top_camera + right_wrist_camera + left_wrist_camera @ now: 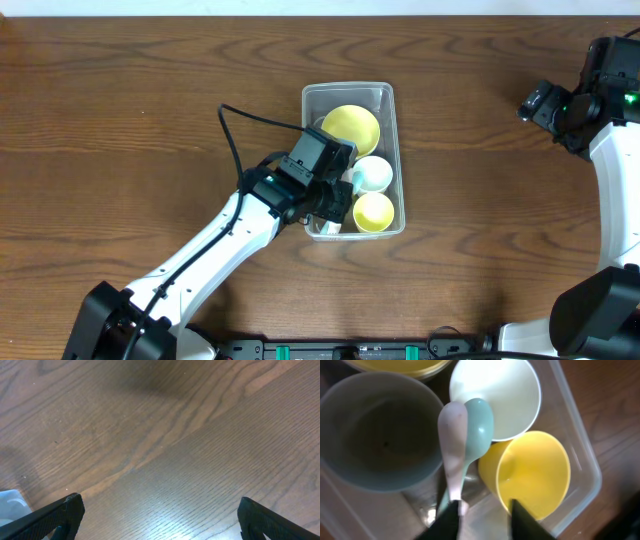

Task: Pack container
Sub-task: 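Lower white fork between cups beside teal spoon with left gripper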

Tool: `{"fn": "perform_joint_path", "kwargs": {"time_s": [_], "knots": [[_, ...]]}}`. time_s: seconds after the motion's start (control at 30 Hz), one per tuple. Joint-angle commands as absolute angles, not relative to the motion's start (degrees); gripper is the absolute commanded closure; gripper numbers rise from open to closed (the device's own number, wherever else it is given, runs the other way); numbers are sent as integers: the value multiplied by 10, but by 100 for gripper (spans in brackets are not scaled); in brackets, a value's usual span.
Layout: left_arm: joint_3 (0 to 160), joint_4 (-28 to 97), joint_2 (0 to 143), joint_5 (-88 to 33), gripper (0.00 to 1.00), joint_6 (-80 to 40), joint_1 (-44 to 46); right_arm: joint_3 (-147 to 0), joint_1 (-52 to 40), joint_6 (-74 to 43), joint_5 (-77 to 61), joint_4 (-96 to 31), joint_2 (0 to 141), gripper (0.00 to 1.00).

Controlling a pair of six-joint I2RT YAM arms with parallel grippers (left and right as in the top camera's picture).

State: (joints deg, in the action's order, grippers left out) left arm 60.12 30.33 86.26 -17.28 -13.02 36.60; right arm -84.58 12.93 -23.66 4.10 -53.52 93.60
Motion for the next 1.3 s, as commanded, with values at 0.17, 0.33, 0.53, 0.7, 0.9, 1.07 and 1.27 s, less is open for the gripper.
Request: {"fn": "perform_joint_path", "kwargs": {"time_s": [0.17,0.33,0.53,0.7,0.9,1.07,1.27], "knots": [[610,310,862,-101,88,-121,385,-846,131,-237,43,-536,939,1],[609,310,867,-82,94,-121,386,-846,131,-237,43,-536,939,1],[609,310,897,-81,94,-121,386,-846,131,-237,43,-536,939,1],[609,309,925,-81,94,-121,386,-846,131,-237,43,-536,939,1],[609,306,939,-81,94,-121,386,-846,131,-237,43,-536,939,1],[609,298,941,-81,94,-121,386,-846,131,-237,43,-536,939,1],[609,294,942,-81,94,-121,386,-846,131,-237,43,-536,939,1]]}}
